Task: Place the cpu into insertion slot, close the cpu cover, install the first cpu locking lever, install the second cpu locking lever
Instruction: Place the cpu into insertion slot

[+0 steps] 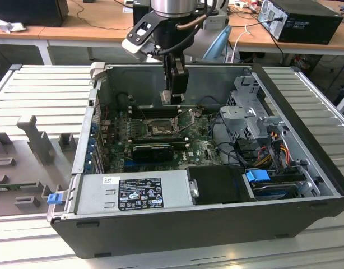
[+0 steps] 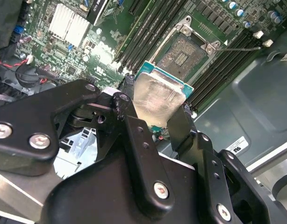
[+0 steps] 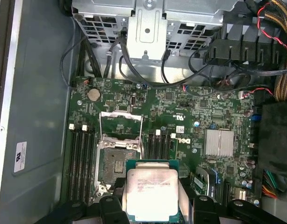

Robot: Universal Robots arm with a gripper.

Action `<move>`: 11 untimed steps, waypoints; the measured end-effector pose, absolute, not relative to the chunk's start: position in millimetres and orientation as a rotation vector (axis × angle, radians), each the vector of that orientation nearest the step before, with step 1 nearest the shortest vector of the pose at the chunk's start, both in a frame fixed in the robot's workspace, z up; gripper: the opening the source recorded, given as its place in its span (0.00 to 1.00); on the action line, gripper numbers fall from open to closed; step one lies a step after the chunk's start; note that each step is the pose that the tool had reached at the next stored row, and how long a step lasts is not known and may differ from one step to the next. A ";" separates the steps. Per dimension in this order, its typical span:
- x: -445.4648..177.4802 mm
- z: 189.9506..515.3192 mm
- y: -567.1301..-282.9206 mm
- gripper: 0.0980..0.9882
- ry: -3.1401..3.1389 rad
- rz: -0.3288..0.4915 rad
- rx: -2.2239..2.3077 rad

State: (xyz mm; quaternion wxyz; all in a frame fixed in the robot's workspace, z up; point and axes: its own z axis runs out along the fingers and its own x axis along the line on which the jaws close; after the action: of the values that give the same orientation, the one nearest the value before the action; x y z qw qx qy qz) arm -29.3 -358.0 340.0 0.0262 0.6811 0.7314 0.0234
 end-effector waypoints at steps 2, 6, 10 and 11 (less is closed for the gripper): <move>-29.3 338.8 -358.0 0.48 2.260 0.073 2.105; -29.3 336.1 -358.0 0.48 2.260 0.073 2.104; -29.3 334.3 -358.0 0.48 2.259 0.073 2.105; -29.3 333.9 -358.0 0.48 2.258 0.073 2.106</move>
State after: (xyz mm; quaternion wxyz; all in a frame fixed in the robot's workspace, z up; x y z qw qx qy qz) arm -29.3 -358.0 333.9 0.0265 0.6816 0.7309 0.0236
